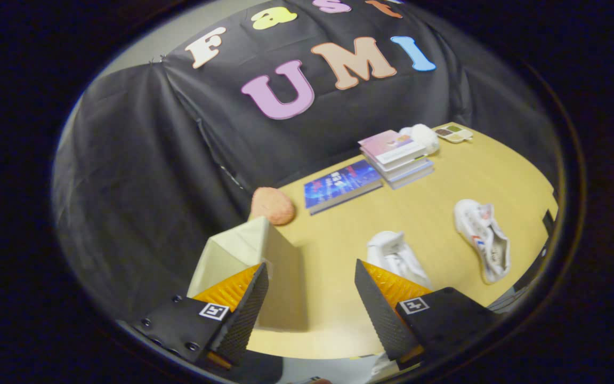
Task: Open the storage box then place both shoes into the box .Put the left shoe in first, then the right shoe, with the right side of both shoes facing outward in a uniform manner.
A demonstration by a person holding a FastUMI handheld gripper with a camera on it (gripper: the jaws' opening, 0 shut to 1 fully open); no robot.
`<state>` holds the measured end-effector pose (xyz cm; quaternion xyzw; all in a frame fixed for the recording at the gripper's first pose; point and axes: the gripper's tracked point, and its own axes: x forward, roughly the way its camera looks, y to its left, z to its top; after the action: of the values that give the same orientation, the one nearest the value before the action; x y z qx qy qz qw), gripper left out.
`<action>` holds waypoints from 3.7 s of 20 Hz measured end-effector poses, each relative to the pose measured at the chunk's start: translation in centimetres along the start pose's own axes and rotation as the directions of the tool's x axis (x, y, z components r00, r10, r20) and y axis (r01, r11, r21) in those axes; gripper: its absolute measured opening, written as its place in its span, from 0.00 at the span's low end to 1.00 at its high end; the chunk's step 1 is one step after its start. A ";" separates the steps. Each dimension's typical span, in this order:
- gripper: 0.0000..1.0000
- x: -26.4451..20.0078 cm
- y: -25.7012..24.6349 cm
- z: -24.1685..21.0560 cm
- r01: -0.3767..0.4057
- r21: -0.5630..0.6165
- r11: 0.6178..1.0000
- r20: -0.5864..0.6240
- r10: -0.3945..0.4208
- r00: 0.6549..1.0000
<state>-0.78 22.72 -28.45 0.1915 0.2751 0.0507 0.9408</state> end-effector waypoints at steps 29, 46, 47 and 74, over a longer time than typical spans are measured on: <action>0.72 13.5 -17.5 -5.8 0.111 -0.361 0.926 -0.319 -0.234 0.918; 0.19 17.2 -15.9 -4.9 0.053 -0.307 0.950 -0.250 -0.135 0.959; 0.19 17.6 -15.9 -5.0 0.071 -0.288 0.955 -0.242 -0.144 0.960; 0.08 3.3 1.2 10.3 0.517 -0.379 0.767 0.359 -0.393 0.846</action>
<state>7.53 21.07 -21.59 -0.1059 0.1683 -0.1424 0.9696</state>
